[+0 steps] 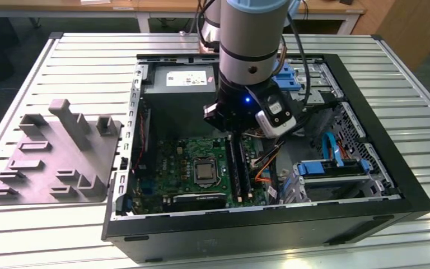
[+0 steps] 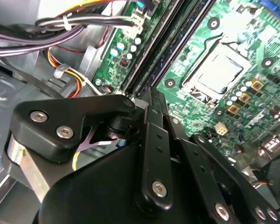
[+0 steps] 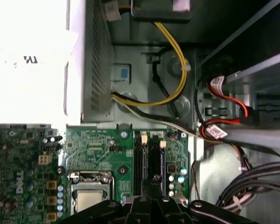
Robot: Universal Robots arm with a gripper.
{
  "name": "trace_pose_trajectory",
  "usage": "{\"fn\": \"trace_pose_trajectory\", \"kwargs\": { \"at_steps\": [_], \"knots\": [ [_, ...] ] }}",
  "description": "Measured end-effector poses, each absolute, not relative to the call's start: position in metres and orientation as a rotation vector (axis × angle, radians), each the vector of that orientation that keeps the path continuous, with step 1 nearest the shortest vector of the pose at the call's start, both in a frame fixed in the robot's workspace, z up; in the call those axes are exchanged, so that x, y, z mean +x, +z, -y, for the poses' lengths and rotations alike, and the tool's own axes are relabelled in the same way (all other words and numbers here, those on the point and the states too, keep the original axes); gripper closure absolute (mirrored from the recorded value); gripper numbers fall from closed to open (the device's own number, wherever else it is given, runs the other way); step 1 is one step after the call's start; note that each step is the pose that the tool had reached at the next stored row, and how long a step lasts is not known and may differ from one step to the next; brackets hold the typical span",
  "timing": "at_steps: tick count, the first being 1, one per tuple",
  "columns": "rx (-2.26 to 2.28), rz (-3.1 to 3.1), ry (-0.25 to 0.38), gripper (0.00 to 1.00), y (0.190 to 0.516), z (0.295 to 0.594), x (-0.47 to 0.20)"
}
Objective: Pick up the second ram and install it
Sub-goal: 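Press down the second ram until it locks into place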
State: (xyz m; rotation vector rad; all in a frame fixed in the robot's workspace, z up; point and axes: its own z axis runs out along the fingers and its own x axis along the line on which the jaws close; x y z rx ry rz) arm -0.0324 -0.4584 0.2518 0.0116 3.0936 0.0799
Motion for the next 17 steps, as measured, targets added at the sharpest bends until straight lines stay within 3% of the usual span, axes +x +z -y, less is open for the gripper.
{"fn": "trace_pose_trajectory", "kwargs": {
  "at_steps": [17],
  "knots": [
    [0.012,-3.094,0.080,0.90,0.236,0.446,-0.033]
  ]
}}
